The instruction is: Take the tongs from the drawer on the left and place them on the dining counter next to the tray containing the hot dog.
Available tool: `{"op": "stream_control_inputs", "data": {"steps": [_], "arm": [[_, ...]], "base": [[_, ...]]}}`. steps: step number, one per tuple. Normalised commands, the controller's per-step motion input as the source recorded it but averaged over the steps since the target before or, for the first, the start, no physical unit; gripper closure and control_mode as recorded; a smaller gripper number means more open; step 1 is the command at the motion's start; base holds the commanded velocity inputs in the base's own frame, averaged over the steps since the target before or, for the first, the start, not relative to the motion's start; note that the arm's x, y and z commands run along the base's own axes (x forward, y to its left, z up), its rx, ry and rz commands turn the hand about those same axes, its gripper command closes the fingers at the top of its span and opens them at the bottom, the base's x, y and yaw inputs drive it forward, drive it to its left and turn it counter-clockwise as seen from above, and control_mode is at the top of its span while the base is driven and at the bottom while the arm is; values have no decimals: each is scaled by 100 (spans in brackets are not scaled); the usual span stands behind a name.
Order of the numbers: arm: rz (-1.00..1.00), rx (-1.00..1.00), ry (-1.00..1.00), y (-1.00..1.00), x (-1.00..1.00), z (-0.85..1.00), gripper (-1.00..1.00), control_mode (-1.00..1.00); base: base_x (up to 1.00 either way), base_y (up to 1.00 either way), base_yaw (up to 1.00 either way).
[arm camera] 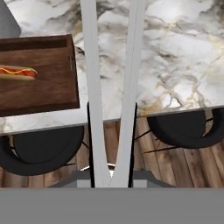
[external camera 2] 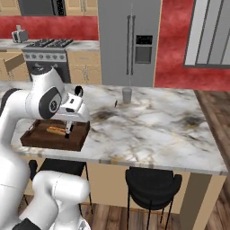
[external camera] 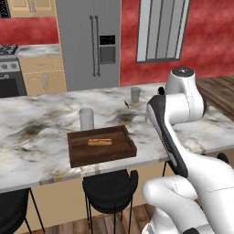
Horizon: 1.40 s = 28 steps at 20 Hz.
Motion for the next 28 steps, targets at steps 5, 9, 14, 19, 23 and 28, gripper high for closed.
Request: {"op": "stream_control_inputs", "data": {"steps": [5, 9, 14, 19, 23, 28], "arm": [[0, -2, 1, 5, 43, -31, 100, -100], [0, 0, 0, 0, 45, -50, 100, -100], [3, 0, 3, -1, 46, -56, 100, -100], [8, 0, 6, -9, 54, -57, 100, -100], [13, 0, 7, -14, 57, -50, 100, -100], [7, 0, 1, -2, 48, -36, 100, -100]], "base": [[0, 0, 0], [0, 0, 0], [0, 0, 0], [0, 0, 0], [0, 0, 0], [0, 0, 0]]}}
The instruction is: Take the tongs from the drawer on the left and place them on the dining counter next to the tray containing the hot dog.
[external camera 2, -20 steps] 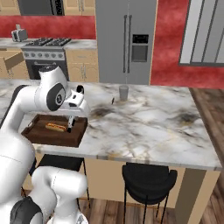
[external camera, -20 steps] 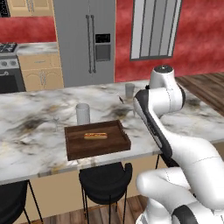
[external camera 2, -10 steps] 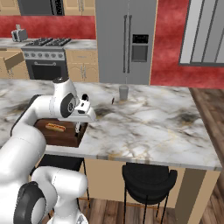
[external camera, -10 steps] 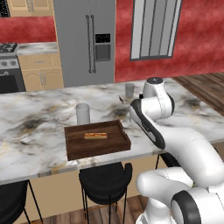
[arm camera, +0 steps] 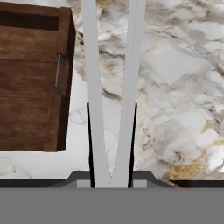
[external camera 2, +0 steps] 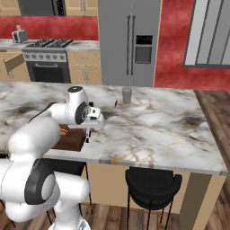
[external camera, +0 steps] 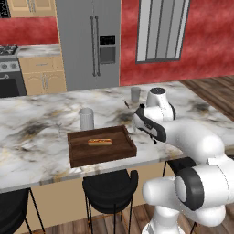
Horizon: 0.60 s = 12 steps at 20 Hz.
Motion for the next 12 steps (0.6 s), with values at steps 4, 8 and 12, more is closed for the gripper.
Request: {"op": "stream_control_inputs", "data": {"steps": [4, 8, 12], "arm": [[0, 0, 0, 0, 24, -37, 100, -100], [-1, 0, 0, 0, 7, -36, 100, -100], [-5, 0, 0, 0, 0, -32, 100, -100]], "base": [[0, 0, 0], [0, 0, 0], [0, 0, 0]]}}
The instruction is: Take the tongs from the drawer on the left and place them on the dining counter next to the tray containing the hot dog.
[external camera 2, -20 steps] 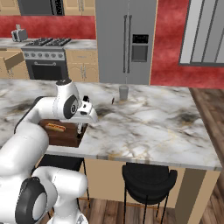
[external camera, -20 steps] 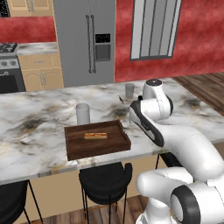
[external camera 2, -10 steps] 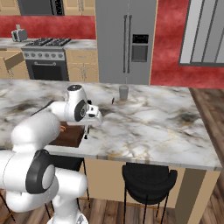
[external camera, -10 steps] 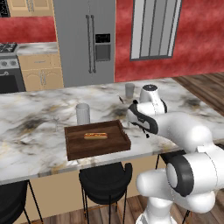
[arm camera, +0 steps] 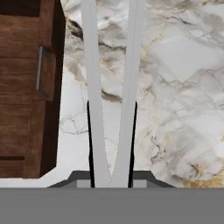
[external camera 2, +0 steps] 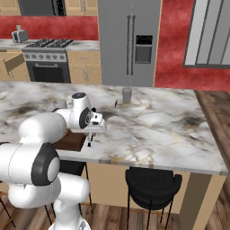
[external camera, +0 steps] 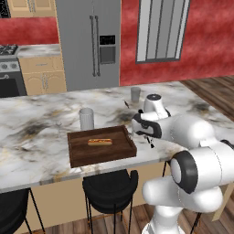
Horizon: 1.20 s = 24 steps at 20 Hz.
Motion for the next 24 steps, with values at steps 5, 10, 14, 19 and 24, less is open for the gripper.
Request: {"op": "stream_control_inputs", "data": {"steps": [5, 10, 14, 19, 24], "arm": [[-4, 0, 0, 0, 7, -26, 100, -100], [-1, 0, 0, 0, 18, -17, 100, -100], [0, 0, 0, 0, 29, -18, 100, -100], [0, 0, 0, 0, 20, -22, 100, -100], [0, 0, 0, 0, 18, -25, 100, -100]], "base": [[0, 0, 0], [0, 0, 0], [0, 0, 0], [0, 0, 0], [0, 0, 0]]}}
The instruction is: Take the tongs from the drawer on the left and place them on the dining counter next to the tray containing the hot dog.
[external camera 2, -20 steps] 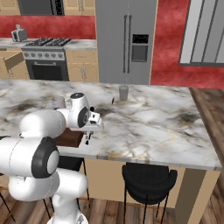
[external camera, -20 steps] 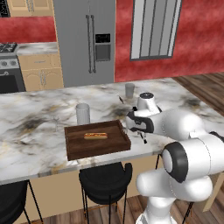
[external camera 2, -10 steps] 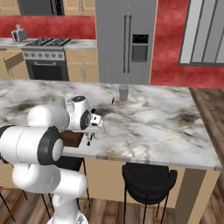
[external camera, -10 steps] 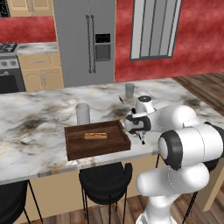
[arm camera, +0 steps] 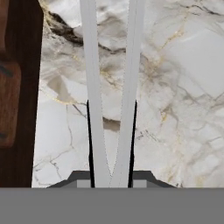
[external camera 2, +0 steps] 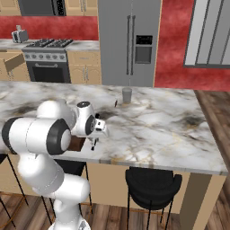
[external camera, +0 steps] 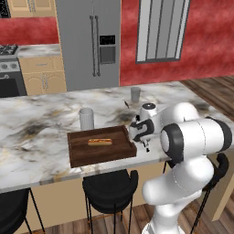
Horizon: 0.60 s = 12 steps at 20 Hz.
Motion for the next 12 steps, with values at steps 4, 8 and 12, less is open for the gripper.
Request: {"op": "stream_control_inputs", "data": {"steps": [4, 8, 12], "arm": [[0, 0, 0, 0, 14, -22, 100, -100], [0, 0, 0, 0, 16, -19, 100, -100], [0, 0, 0, 0, 23, -18, 100, -100]], "base": [[0, 0, 0], [0, 0, 0], [0, 0, 0]]}}
